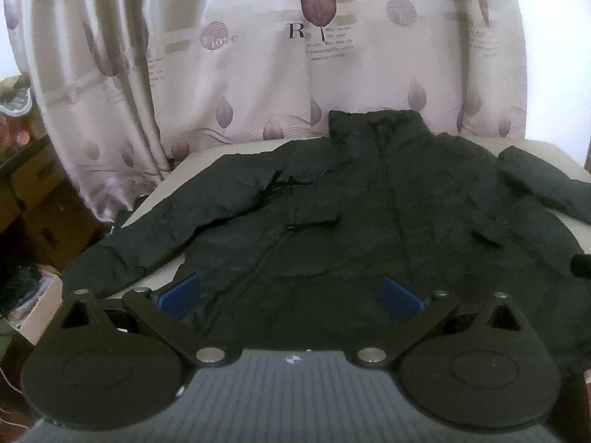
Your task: Fold large clothes
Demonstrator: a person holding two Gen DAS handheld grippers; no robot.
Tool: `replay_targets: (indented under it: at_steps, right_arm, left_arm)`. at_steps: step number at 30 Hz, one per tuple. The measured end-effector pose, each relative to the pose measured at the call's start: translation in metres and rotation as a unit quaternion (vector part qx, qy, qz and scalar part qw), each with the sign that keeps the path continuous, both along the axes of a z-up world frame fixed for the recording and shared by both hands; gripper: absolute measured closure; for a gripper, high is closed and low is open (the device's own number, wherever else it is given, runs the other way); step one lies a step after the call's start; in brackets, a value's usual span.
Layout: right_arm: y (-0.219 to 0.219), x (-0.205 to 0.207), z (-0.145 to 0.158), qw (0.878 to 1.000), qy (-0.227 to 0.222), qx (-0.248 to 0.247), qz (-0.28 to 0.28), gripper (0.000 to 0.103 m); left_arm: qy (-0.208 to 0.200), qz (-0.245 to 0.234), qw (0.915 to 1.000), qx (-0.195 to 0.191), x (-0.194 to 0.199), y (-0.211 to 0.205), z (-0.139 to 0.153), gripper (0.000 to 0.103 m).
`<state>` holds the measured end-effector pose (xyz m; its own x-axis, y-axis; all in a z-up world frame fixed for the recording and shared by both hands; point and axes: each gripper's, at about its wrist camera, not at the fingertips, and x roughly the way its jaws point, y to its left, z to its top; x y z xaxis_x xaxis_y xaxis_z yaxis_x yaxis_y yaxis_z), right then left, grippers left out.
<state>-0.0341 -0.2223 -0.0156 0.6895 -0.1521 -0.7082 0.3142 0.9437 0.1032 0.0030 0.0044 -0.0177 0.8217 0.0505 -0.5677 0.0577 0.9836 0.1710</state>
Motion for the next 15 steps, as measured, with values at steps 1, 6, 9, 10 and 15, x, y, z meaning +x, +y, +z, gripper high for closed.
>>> replay_targets:
  at_steps: [1,6,9,10,15]
  right_arm:
    - [-0.0012,-0.0006,-0.0008,1.000,0.001,0.002,0.000,0.005]
    - [-0.0030,-0.0009,-0.0053,1.000,0.006,0.013,0.001,0.005]
    - [-0.0032,-0.0004,-0.0072,1.000,0.007,0.016,0.002,0.005]
    - [-0.0031,-0.0002,-0.0077,1.000,0.007,0.017,0.004,0.005]
    - [-0.0011,-0.0003,-0.0105,1.000,0.010,0.022,0.009,0.005]
  left_arm:
    - [0.000,0.001,1.0000,0.001,0.0004,-0.0011,0.0006,0.000]
    - [-0.002,0.006,1.0000,0.006,0.0020,-0.0036,0.0021,0.000]
    - [-0.002,0.009,0.9999,0.008,0.0034,-0.0045,0.0022,0.000]
    - [-0.001,0.009,0.9999,0.009,0.0038,-0.0046,0.0022,0.000]
    - [0.001,0.013,0.9999,0.010,0.0072,-0.0049,0.0023,0.000]
